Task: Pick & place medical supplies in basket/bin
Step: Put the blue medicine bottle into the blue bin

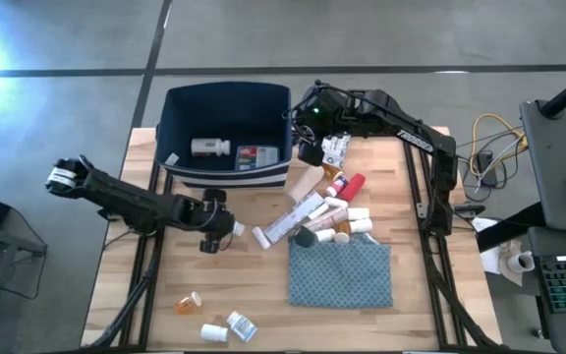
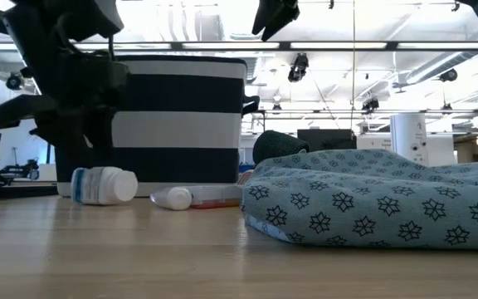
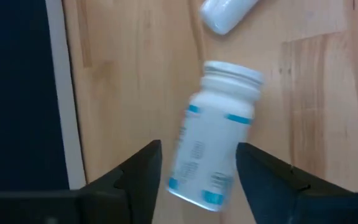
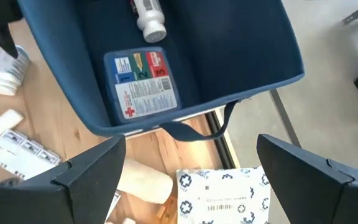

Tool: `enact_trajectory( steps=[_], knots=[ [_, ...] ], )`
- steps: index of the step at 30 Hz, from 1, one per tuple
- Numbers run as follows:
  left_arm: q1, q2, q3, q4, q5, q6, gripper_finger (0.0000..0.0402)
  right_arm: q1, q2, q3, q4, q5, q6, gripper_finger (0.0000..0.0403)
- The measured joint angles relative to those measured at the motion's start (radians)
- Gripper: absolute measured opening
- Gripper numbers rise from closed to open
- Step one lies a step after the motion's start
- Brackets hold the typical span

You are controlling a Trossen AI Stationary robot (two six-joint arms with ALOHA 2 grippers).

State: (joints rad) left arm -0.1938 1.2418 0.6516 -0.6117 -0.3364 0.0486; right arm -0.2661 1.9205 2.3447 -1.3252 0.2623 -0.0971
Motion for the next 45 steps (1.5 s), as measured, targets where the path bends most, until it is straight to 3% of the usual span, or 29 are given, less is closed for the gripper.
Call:
enact_trajectory(
  steps=[8, 23, 45],
  knots=[
    [0.014, 0.007, -0.007, 0.002, 0.109, 0.037, 0.0226, 0.0, 0.0, 0.0, -0.012, 0.0, 0.0, 0.0354],
    [0.085, 0.157, -0.008, 0.097, 0.113, 0.116, 0.0226, 0.0, 0.0, 0.0, -0.005, 0.0, 0.035, 0.0352],
    [0.057, 0.168, -0.011, 0.124, 0.103, 0.034, 0.0226, 0.0, 0.0, 0.0, -0.005, 0.0, 0.043, 0.0354]
  ],
)
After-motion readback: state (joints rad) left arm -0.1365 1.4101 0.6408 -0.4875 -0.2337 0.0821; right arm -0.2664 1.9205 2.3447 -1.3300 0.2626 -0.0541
